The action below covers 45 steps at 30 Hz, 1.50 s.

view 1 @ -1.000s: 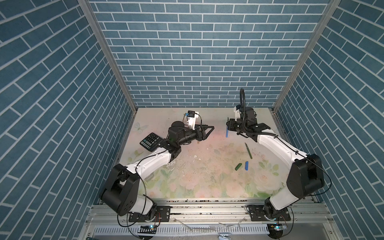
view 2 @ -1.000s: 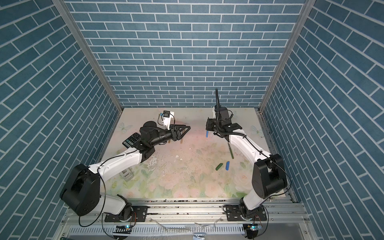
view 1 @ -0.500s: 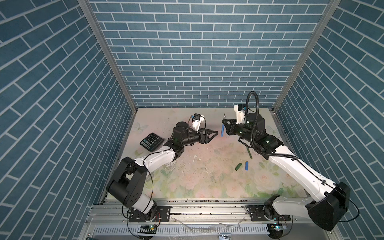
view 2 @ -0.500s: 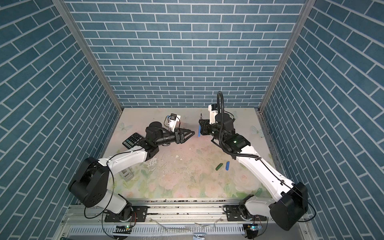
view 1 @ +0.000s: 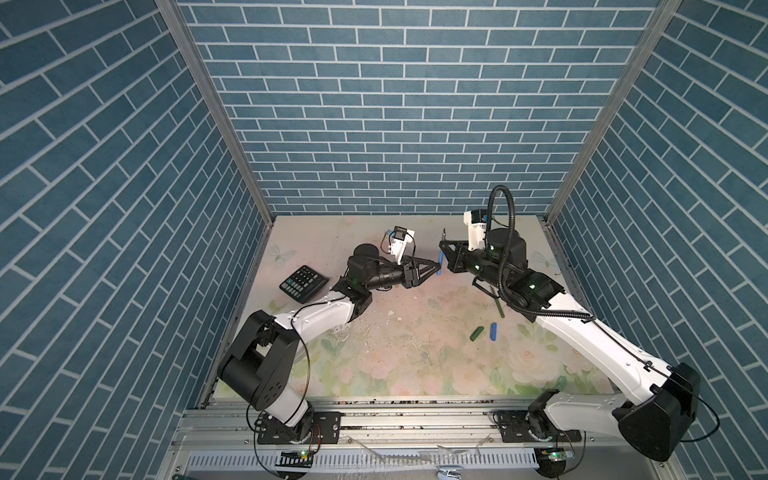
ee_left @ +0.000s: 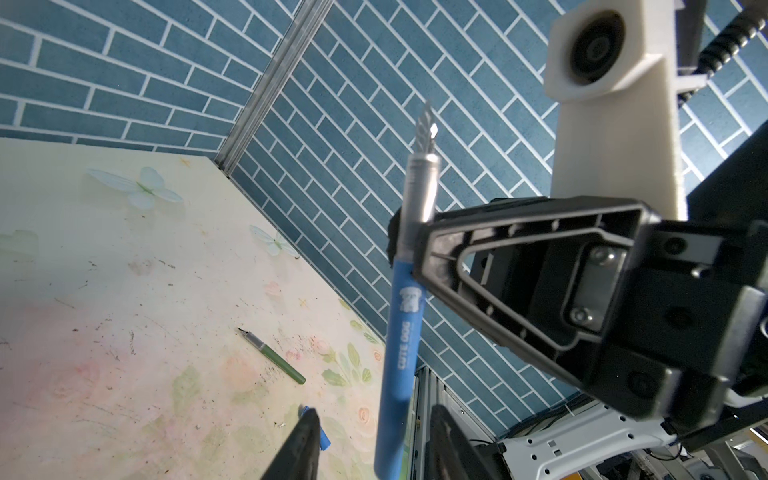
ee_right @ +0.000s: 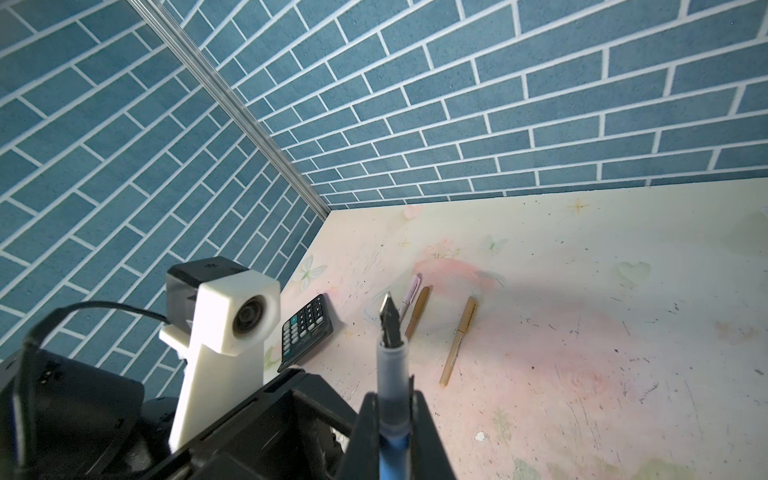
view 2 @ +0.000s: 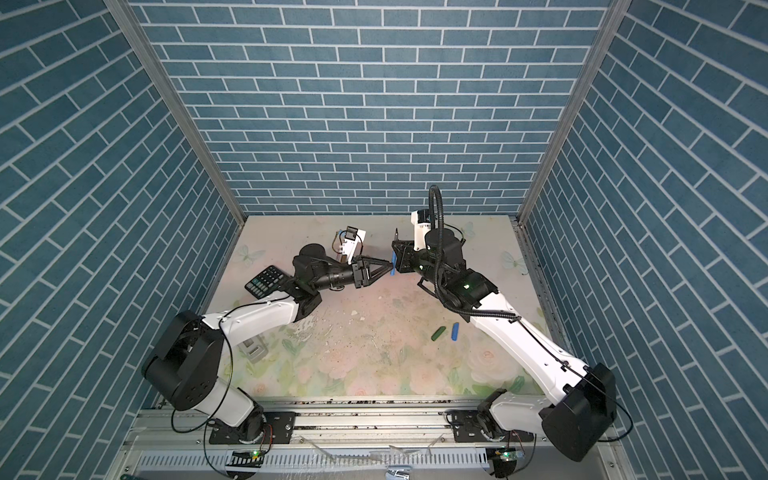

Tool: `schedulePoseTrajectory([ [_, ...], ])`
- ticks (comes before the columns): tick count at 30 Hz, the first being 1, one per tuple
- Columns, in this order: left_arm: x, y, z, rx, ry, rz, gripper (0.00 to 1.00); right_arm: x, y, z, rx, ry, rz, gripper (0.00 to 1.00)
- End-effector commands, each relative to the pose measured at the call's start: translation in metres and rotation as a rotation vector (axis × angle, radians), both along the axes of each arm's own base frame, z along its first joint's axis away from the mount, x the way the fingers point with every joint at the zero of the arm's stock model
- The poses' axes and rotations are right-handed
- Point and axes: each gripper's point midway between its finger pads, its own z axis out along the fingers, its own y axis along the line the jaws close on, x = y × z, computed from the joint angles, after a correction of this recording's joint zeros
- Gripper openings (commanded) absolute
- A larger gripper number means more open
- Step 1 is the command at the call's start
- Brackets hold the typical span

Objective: Insert the pens into the pen caps
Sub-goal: 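Bring the blue pen to the left gripper and close the left gripper on it, then open the right gripper and withdraw it while the left gripper holds the pen upright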

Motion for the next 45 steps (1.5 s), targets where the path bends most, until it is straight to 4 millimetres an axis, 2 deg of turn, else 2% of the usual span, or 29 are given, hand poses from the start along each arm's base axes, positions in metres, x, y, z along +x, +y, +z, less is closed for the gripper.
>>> schedulePoseTrajectory([
  [1, -0.006, -0.006, 0.013, -0.03, -0.04, -0.039, 0.43, 0.002, 0.006, 0.005, 0.035, -0.005, -0.003, 0.07],
  [9, -0.008, -0.009, 0.011, -0.023, -0.036, -0.055, 0.4, 0.002, 0.008, 0.007, 0.045, -0.013, -0.004, 0.07],
  [18, -0.011, -0.012, 0.012, -0.023, -0.036, -0.065, 0.34, 0.003, 0.007, 0.0, 0.048, -0.001, -0.012, 0.07],
  [28, -0.011, -0.012, 0.011, -0.019, -0.031, -0.053, 0.19, 0.004, 0.014, -0.012, 0.064, 0.04, 0.008, 0.07],
  [39, -0.011, -0.009, 0.013, -0.012, -0.053, -0.034, 0.07, 0.001, 0.013, -0.009, 0.077, 0.038, 0.009, 0.07],
  [41, -0.012, -0.008, 0.014, -0.012, -0.059, -0.034, 0.06, 0.0, 0.012, -0.007, 0.079, 0.036, 0.009, 0.09],
  [45, -0.011, -0.007, 0.014, 0.011, -0.073, -0.022, 0.05, -0.005, 0.007, 0.0, 0.078, 0.032, 0.005, 0.28],
])
